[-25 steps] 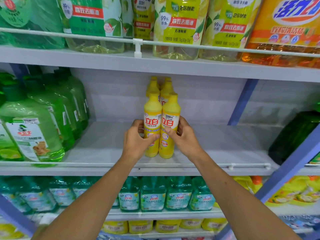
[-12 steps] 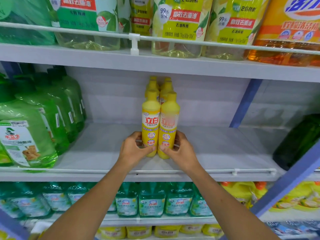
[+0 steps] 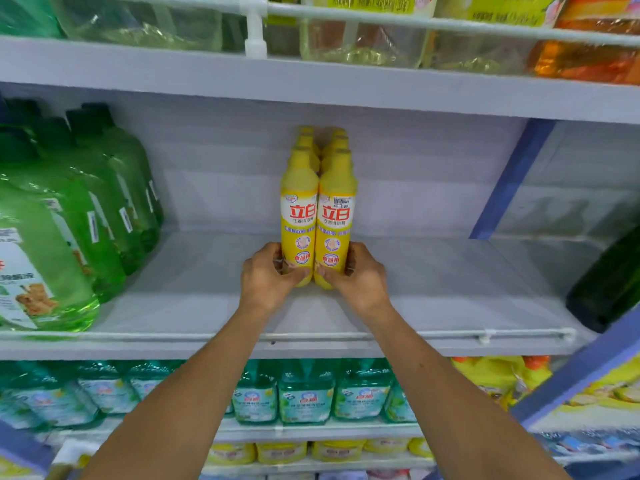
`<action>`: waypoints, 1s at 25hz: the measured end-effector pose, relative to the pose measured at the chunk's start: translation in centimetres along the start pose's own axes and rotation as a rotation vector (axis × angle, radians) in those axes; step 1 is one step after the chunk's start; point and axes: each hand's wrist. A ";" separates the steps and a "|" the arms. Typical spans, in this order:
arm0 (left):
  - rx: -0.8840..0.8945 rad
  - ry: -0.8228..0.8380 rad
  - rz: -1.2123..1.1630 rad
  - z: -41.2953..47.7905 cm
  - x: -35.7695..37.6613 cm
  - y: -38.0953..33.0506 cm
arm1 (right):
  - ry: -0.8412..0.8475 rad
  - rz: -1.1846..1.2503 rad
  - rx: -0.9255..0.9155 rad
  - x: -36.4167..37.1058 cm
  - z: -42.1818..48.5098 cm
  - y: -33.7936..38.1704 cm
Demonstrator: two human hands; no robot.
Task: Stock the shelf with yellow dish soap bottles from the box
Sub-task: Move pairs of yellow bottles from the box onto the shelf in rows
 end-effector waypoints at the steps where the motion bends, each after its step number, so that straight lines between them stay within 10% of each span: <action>1: -0.006 -0.007 -0.010 0.2 0.2 0.2 | -0.016 0.027 0.013 0.3 0.2 -0.3; 25: -0.006 -0.028 -0.056 1.7 2.0 1.5 | -0.059 0.082 -0.030 2.0 1.9 -2.6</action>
Point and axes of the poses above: each hand's wrist, its own z-axis towards the middle knuckle, its own x-axis out of the palm, y = z × x, and after that the axes turned 4 degrees about -z, right-handed
